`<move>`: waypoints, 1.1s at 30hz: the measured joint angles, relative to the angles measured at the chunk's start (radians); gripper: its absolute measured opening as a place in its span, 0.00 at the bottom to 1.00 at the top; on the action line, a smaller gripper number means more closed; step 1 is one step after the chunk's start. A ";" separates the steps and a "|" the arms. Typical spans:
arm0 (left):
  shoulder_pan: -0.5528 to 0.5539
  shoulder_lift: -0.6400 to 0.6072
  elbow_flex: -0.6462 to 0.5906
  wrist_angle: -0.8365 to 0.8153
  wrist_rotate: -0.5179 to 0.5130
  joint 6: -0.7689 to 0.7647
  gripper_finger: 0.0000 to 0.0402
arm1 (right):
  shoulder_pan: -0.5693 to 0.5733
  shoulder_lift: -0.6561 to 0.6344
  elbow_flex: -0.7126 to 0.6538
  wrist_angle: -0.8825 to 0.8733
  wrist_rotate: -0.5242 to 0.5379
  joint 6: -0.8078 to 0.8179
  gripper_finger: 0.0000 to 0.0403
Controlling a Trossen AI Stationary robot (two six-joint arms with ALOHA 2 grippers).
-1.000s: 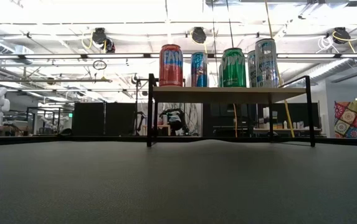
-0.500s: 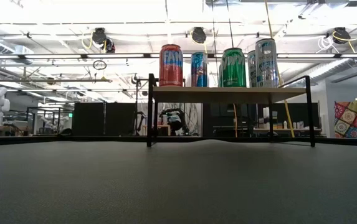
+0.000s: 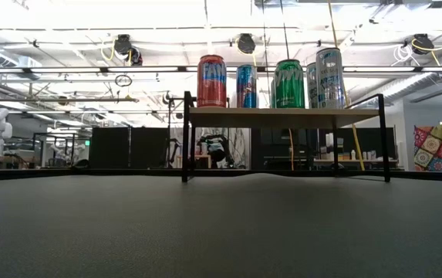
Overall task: Place canned beverage on shelf
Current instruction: Put the blue soda can on the shelf aligned with the other blue soda can
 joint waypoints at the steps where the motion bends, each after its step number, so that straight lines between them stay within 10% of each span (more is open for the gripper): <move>1: 0.005 0.003 0.000 -0.013 0.014 -0.002 0.58 | -0.001 0.001 0.010 -0.025 0.007 -0.008 0.79; 12: 0.036 0.029 0.000 -0.031 0.141 0.007 0.57 | -0.006 0.018 0.033 -0.102 -0.039 0.005 0.78; 25: 0.055 0.037 0.000 -0.032 0.139 -0.007 0.58 | -0.020 0.025 0.035 -0.118 -0.043 0.017 0.54; 33: 0.086 -0.010 0.002 -0.167 0.046 -0.062 0.84 | -0.115 0.040 0.150 -0.363 0.157 0.039 0.55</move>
